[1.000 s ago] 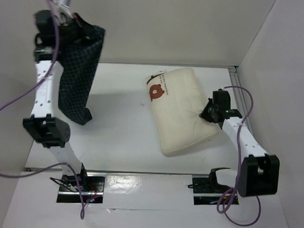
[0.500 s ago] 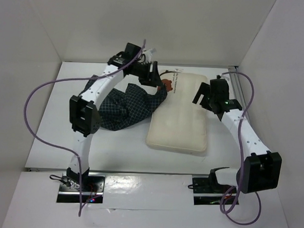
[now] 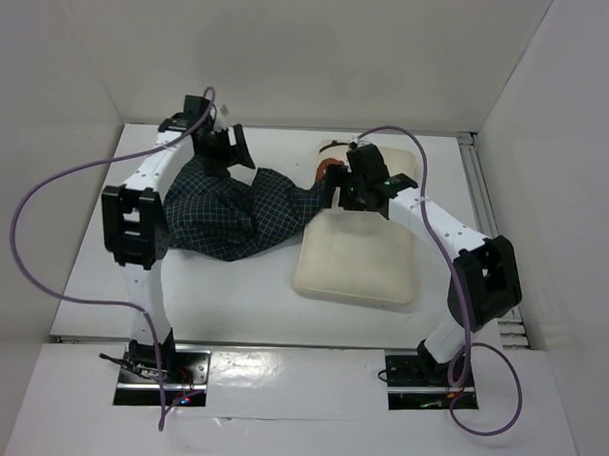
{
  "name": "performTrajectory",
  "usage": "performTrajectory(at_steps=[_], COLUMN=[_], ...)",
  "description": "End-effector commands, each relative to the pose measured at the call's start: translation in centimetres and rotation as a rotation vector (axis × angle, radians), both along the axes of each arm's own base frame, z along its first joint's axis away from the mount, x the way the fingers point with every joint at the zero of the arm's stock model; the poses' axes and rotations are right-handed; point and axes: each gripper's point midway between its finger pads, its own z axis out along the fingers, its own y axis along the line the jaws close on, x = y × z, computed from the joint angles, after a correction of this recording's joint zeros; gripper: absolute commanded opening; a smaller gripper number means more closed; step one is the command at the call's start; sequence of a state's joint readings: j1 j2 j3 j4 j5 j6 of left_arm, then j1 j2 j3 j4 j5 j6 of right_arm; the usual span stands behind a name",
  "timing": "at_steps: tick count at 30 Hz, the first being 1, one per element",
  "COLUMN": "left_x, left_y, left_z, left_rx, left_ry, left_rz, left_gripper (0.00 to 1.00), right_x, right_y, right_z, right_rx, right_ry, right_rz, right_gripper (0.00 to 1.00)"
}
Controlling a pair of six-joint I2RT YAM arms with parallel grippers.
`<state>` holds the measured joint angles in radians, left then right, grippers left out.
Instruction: Put the pillow into the pillowcase
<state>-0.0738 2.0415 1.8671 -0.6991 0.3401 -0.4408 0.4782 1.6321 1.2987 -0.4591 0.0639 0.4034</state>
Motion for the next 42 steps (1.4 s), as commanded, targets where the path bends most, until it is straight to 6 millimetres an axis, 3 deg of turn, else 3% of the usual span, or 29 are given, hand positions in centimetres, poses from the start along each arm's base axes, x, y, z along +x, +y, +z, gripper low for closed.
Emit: performTrajectory(at_steps=[1,5,6,9,11,12,13,14,17,19,21,22,23,25,26,27,29,30,32,33,35,36,37,38,39,40,42], left_x=[1.9,4.4,4.6,5.1,5.2,4.7,4.8,4.7,4.0,3.5,2.9,2.6,2.3,1.8,1.3,0.8,-0.6,-1.6,-2.7,-2.9,-2.5,-2.2,-1.7,-1.0,-0.8,-0.3,0.5], left_y=[-3.0,-4.7,-4.8,-5.6,-6.8,-7.0,-6.4,-6.0,-4.8,-4.4,-4.3,-4.3,-4.5,-4.7,-4.9,-5.3,-6.4,-7.4,-8.0,-8.3,-7.7,-7.5,-6.9,-6.8,-6.8,-6.4,-5.8], left_z=[-2.4,-4.5,-5.9,-6.5,-5.7,-5.7,-5.3,-3.6,-1.2,2.3,4.3,6.2,7.2,8.5,9.8,10.7,11.1,11.9,10.9,10.9,10.7,9.5,8.5,6.1,5.5,4.2,1.1], left_rx=[0.005,0.028,0.031,-0.012,-0.075,-0.093,-0.094,-0.109,-0.122,-0.134,-0.133,-0.136,-0.148,-0.161,-0.173,-0.197,-0.217,-0.200,-0.183,-0.185,-0.166,-0.150,-0.109,-0.087,-0.056,0.004,0.080], left_ry=[0.008,0.011,0.033,0.041,0.020,0.030,0.025,0.005,-0.030,-0.101,-0.150,-0.193,-0.208,-0.234,-0.258,-0.267,-0.265,-0.288,-0.276,-0.280,-0.281,-0.244,-0.219,-0.157,-0.137,-0.121,-0.080], left_rz=[-0.058,-0.051,-0.051,-0.069,-0.104,-0.107,-0.096,-0.086,-0.073,-0.074,-0.083,-0.085,-0.097,-0.120,-0.133,-0.158,-0.205,-0.224,-0.228,-0.215,-0.165,-0.150,-0.124,-0.109,-0.110,-0.074,-0.034], left_gripper=[0.92,0.93,0.93,0.86,0.68,0.24,0.09,0.00,0.00,0.00,0.00,0.00,0.00,0.00,0.00,0.00,0.00,0.00,0.00,0.00,0.00,0.00,0.08,0.21,0.49,0.62,0.76], right_x=[-0.1,-2.5,-3.3,-5.5,-6.7,-6.8,-7.0,-6.8,-5.7,-5.3,-5.0,-5.0,-4.9,-5.2,-6.1,-5.9,-7.0,-6.8,-7.7,-7.9,-8.3,-8.0,-7.8,-7.4,-7.0,-6.9,-6.0], right_y=[-0.8,-2.2,-2.6,-0.8,1.0,1.3,2.3,2.9,4.8,5.8,5.3,5.3,3.4,0.4,-1.7,-4.4,-8.1,-10.7,-13.7,-15.1,-16.0,-15.5,-15.3,-14.8,-14.0,-12.9,-11.3], right_z=[1.3,0.2,-0.5,-0.8,-1.0,-1.6,-2.0,-2.1,-3.1,-4.2,-6.6,-6.6,-7.8,-7.7,-8.3,-6.4,-5.9,-3.5,-2.3,-0.7,0.2,1.1,1.1,1.2,1.5,0.8,1.5], right_rx=[-0.016,-0.085,-0.116,-0.125,-0.112,-0.130,-0.131,-0.129,-0.108,-0.093,-0.122,-0.122,-0.149,-0.192,-0.216,-0.199,-0.209,-0.182,-0.207,-0.198,-0.193,-0.163,-0.155,-0.142,-0.116,-0.114,-0.074], right_ry=[-0.001,0.044,0.059,0.064,0.066,0.073,0.084,0.080,0.067,0.083,0.136,0.137,0.161,0.166,0.190,0.161,0.158,0.103,0.080,0.038,0.019,-0.002,0.006,0.006,0.012,0.028,-0.006], right_rz=[-0.021,-0.037,-0.050,-0.010,0.027,0.034,0.047,0.056,0.075,0.094,0.083,0.083,0.044,-0.020,-0.063,-0.129,-0.211,-0.288,-0.372,-0.415,-0.453,-0.443,-0.427,-0.401,-0.378,-0.342,-0.303], right_gripper=[0.98,0.98,0.98,1.00,1.00,1.00,1.00,1.00,1.00,0.92,0.74,0.48,0.32,0.01,0.00,0.00,0.00,0.00,0.00,0.00,0.00,0.00,0.07,0.68,0.82,0.88,0.92])
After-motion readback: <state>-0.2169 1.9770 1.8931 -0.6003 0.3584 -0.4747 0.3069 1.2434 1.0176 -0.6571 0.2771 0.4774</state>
